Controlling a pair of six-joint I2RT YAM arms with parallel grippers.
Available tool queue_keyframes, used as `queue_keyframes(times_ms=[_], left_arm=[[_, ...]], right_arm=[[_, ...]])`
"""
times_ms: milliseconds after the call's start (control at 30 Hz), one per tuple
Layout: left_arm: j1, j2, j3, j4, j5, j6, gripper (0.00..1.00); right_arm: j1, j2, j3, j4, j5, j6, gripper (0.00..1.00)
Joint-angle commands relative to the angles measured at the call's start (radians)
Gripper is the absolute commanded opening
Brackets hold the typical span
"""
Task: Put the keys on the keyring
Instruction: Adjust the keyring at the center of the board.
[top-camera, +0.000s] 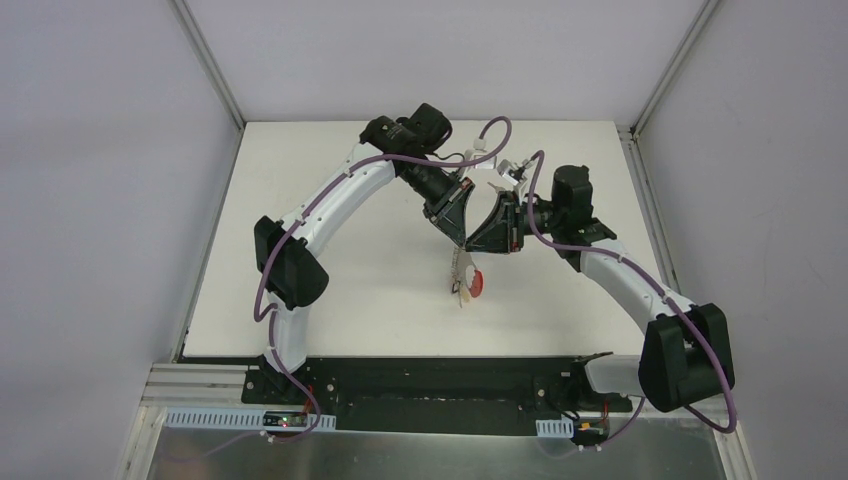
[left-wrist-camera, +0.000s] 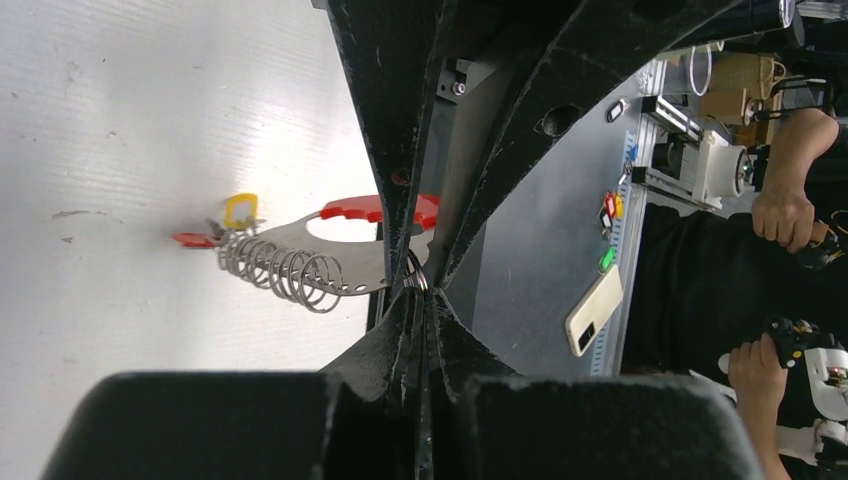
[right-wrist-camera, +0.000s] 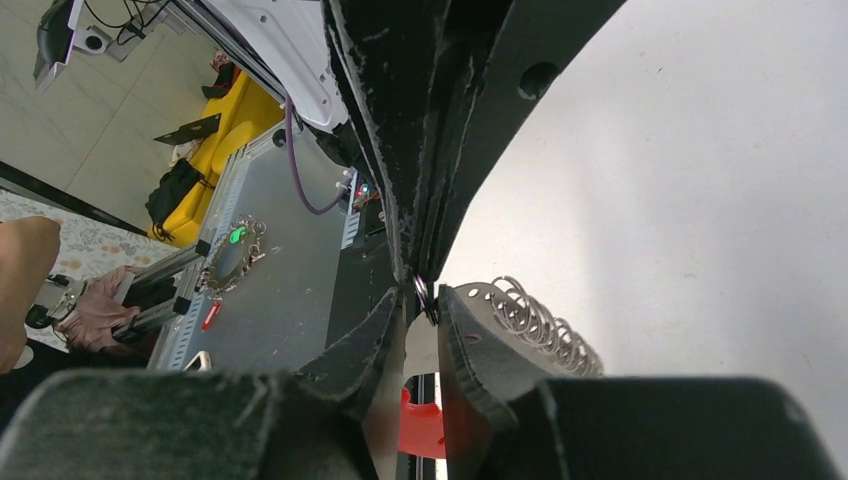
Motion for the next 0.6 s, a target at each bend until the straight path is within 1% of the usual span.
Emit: queue_keyframes(times_ms=[0,33,67,200,267,333,433,567], left_arm=[[0.037,-0.074,-0.04,0.07,0.07,-0.016,0.06],[0.047,-0.093,-0.07,0.122,0.078,-0.045,0.09],[0.058,-0.115,-0.112,0.186,0.08,-0.087,0.13],[0.102,-0.207,-0.282,0.473,0.086,-0.289,0.25],[0.119,-0.232,-0.332,0.567,0.089,-0.352,0.27],[0.13,-0.245,-0.364,0.632,0.094,-0.398,0.27],[0.143,-0.25,-0.384,0.681,0.102,-0.436,0.27],[0.15,-0.268,-0.447,0.808,0.112,-0.511,0.28]], right_arm=[[0.003,0.006,0.049,0.033,-0.022,-0.028,0.2],[0.003,0.008,0.039,0.07,-0.008,0.026,0.03],[0.003,0.012,0.03,0.116,0.003,0.075,0.0],[-0.006,0.031,-0.001,0.277,0.055,0.233,0.0],[-0.014,0.04,-0.013,0.349,0.073,0.3,0.0],[-0.02,0.047,-0.024,0.409,0.081,0.353,0.0],[-0.031,0.056,-0.038,0.48,0.092,0.417,0.0],[-0.061,0.064,-0.067,0.634,0.11,0.543,0.0]])
